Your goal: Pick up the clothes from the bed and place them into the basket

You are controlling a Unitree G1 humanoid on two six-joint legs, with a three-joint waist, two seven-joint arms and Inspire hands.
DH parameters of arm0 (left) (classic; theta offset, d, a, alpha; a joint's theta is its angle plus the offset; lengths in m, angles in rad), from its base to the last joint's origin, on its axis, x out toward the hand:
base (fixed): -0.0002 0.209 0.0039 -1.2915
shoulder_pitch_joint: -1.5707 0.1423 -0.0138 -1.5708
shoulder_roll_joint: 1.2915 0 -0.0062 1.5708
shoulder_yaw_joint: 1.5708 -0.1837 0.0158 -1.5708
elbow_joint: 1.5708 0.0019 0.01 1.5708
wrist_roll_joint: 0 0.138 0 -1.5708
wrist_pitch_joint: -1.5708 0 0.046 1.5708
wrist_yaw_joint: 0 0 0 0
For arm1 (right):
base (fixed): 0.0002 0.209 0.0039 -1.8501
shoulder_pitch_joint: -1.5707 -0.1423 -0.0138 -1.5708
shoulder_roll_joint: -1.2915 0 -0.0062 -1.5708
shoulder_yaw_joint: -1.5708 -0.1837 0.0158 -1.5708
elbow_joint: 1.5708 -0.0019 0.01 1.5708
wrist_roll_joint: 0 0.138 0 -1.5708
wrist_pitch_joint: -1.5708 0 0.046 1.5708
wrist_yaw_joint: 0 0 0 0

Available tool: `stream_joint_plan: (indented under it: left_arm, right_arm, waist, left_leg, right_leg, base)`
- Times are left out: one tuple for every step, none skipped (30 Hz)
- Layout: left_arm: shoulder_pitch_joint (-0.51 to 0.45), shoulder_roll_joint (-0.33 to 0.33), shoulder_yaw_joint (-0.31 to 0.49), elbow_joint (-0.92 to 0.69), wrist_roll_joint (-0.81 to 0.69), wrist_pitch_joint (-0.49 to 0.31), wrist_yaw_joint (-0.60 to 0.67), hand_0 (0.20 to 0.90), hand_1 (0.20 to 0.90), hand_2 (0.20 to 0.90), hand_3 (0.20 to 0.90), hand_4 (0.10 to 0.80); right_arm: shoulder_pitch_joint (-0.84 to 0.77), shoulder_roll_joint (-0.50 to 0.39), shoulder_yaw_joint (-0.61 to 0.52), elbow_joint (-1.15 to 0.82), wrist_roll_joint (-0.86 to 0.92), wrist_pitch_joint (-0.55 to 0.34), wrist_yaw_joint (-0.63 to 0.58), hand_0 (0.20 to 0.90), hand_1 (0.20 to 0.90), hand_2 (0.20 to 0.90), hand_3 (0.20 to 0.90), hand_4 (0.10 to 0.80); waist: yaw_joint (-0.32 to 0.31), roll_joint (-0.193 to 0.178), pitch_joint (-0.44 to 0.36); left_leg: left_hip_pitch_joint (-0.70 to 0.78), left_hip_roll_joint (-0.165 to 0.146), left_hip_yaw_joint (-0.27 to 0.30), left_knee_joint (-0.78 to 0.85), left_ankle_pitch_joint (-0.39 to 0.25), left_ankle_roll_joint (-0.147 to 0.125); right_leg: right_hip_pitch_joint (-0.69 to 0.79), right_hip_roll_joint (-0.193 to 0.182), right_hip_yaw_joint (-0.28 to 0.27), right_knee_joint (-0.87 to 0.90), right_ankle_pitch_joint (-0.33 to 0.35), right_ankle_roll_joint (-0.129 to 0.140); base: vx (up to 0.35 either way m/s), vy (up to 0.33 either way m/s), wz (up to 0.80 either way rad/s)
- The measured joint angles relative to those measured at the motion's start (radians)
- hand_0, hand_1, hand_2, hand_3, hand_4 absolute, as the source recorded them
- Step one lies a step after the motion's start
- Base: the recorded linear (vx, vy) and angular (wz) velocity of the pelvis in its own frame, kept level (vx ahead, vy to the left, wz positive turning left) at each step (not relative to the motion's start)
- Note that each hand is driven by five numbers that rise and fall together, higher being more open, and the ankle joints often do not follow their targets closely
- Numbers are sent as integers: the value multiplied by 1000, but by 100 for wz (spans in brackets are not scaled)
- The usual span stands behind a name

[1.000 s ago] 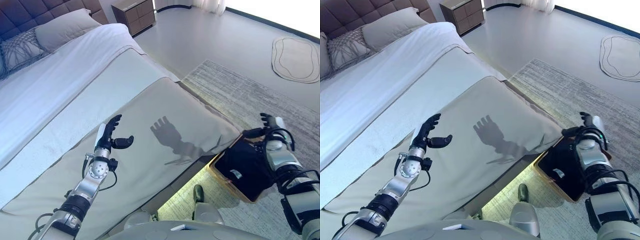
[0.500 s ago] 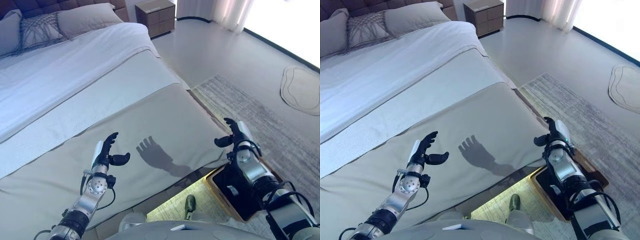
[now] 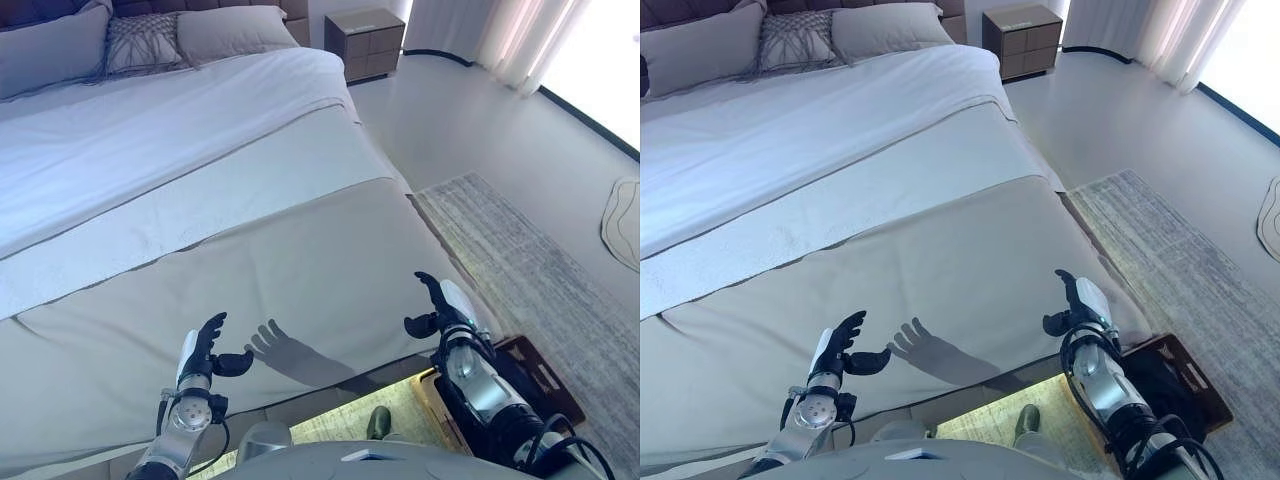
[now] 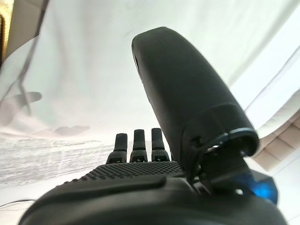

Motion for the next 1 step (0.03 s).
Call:
stream_joint_plan:
  left_arm:
    - [0,0,2,-3,0,0,-3,900,900,900,900,800]
  right_arm:
    - [0,0,3,0,-6,-6,-1,900,900,900,900,800]
  waist:
    - [2,-3,-4]
  left_leg:
    - [-1,0,-1,0,0,0]
  right_leg:
    - [0,0,-1,0,0,0]
  base:
    - [0,0,0]
